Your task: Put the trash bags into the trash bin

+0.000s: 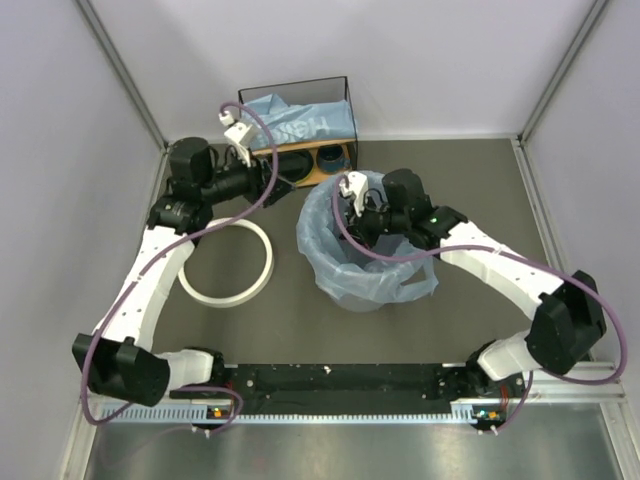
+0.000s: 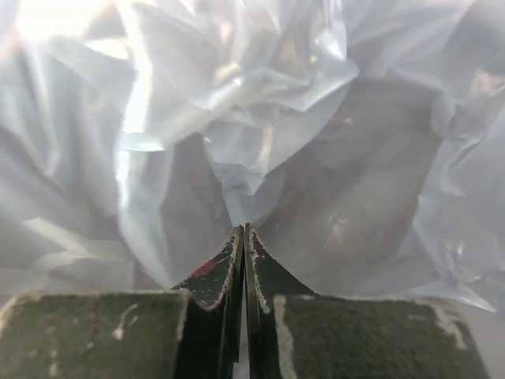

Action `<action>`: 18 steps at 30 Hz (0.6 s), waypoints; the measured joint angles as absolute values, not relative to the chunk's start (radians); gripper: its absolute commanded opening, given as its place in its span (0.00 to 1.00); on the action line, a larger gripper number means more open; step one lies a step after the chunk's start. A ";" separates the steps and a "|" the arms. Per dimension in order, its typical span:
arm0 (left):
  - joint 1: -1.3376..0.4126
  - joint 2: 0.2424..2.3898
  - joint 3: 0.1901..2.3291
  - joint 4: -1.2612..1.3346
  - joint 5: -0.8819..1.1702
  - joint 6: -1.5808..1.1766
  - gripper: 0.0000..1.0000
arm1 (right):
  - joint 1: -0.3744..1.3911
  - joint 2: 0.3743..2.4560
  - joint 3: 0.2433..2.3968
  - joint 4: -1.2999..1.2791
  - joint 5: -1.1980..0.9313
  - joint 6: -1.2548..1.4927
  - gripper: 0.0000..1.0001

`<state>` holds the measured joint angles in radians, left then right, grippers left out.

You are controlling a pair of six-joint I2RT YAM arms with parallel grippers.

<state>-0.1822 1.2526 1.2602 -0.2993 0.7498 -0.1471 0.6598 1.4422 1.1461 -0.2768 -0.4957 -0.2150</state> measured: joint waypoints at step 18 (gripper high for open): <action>-0.579 1.286 1.352 -0.611 0.556 0.337 0.63 | 0.441 1.314 1.386 -0.424 -0.497 -0.134 0.61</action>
